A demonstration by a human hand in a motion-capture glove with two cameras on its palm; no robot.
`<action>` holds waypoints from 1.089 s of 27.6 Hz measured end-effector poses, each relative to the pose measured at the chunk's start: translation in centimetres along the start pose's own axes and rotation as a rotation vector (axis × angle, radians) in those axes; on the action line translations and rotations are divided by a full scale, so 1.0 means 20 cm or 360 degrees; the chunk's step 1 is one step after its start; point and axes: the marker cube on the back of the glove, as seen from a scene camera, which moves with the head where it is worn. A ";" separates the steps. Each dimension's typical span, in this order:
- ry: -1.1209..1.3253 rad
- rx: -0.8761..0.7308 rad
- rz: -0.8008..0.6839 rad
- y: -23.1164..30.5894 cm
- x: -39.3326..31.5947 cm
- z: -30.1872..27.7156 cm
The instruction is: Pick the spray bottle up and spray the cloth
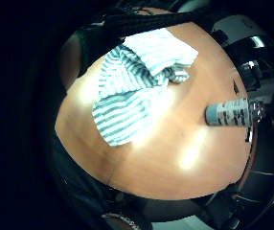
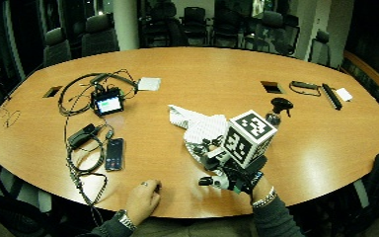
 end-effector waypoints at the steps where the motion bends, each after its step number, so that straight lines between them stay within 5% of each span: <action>1: 0.0002 -0.0001 0.0001 0.00 0.00 0.00; 30: 0.0052 -0.0075 0.0053 -0.02 0.02 0.03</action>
